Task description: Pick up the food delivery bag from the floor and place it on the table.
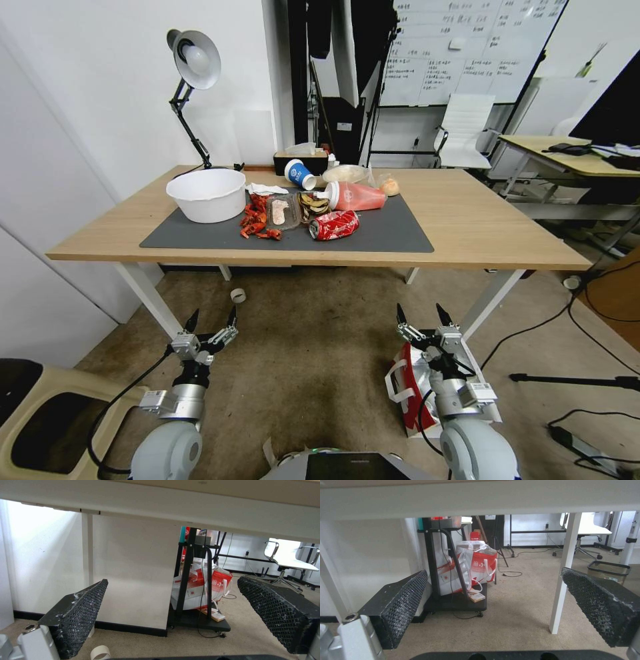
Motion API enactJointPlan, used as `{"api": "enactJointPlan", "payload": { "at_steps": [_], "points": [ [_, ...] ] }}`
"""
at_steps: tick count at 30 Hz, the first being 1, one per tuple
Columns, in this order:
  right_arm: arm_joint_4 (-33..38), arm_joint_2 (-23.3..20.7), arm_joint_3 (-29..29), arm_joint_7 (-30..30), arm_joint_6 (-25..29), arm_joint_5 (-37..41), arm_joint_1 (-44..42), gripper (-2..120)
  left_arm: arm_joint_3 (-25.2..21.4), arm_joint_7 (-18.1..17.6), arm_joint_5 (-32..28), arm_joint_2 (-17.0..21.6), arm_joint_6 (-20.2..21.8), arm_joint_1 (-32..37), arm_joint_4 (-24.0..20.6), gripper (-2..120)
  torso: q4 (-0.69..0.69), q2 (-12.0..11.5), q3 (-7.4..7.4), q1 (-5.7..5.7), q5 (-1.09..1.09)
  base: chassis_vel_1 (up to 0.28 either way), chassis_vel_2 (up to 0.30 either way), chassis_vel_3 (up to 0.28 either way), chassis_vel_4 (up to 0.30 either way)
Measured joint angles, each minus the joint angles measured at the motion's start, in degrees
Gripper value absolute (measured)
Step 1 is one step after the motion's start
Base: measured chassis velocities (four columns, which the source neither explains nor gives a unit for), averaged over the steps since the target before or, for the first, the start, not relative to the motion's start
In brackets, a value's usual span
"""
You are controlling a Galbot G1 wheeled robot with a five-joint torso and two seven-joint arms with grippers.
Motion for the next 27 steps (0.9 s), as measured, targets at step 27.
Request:
{"api": "enactJointPlan", "payload": {
  "at_steps": [27],
  "points": [
    [-0.9,0.1,0.4,0.1,0.3,0.5,0.0,100,0.1,0.0,-0.2,-0.1,0.4,-0.4,0.4,100,0.0,-6.3,-4.31,-1.99,0.0,0.0,0.0,0.0,0.0]
  ]
}}
